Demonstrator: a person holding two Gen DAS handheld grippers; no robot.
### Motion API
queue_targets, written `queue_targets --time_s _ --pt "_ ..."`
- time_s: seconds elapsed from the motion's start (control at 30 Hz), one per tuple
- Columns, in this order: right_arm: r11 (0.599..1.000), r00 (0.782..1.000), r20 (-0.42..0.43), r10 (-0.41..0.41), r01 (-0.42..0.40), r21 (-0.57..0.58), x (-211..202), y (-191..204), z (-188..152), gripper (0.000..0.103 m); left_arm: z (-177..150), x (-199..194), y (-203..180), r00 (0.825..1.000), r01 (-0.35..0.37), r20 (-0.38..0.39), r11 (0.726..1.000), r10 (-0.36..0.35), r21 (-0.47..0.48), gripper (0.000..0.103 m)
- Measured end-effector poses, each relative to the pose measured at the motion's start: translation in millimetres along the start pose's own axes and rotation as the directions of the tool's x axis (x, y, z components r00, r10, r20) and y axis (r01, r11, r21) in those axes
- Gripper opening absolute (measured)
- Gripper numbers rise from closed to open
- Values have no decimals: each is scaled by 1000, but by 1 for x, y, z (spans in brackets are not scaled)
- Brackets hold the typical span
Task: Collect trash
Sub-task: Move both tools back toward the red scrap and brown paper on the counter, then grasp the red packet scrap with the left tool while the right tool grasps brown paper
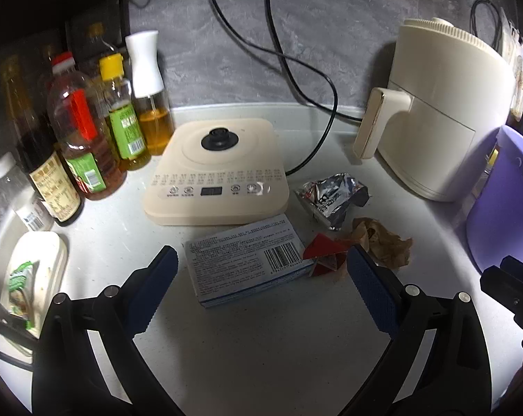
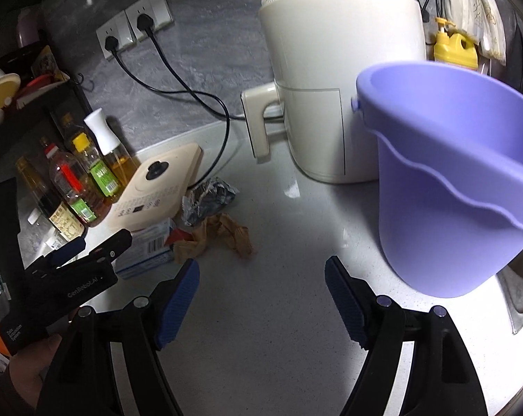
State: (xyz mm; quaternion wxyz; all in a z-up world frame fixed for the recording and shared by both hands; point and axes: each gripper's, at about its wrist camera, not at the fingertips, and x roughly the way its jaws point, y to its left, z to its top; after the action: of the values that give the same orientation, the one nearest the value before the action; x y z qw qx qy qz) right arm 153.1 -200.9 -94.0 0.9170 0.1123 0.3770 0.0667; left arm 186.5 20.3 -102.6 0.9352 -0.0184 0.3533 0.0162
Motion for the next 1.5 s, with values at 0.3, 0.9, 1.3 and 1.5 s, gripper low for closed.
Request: queue_targets --time_s 0.3,0.9,1.3,1.5 --pt "1000 999 -24 -27 27 15 18 -11 2 74 8 21 -19 995 105 -4 994 -105 34 80" --pt "997 997 -46 -58 61 51 28 -26 2 74 1 61 -49 987 148 -80 982 -139 119 61" --pt "999 998 -44 -38 39 20 34 -10 7 74 14 47 -26 984 177 -37 983 -175 46 5" --pt "1000 998 -58 -25 25 0 48 0 13 74 15 45 -16 983 181 -23 983 -180 22 4"
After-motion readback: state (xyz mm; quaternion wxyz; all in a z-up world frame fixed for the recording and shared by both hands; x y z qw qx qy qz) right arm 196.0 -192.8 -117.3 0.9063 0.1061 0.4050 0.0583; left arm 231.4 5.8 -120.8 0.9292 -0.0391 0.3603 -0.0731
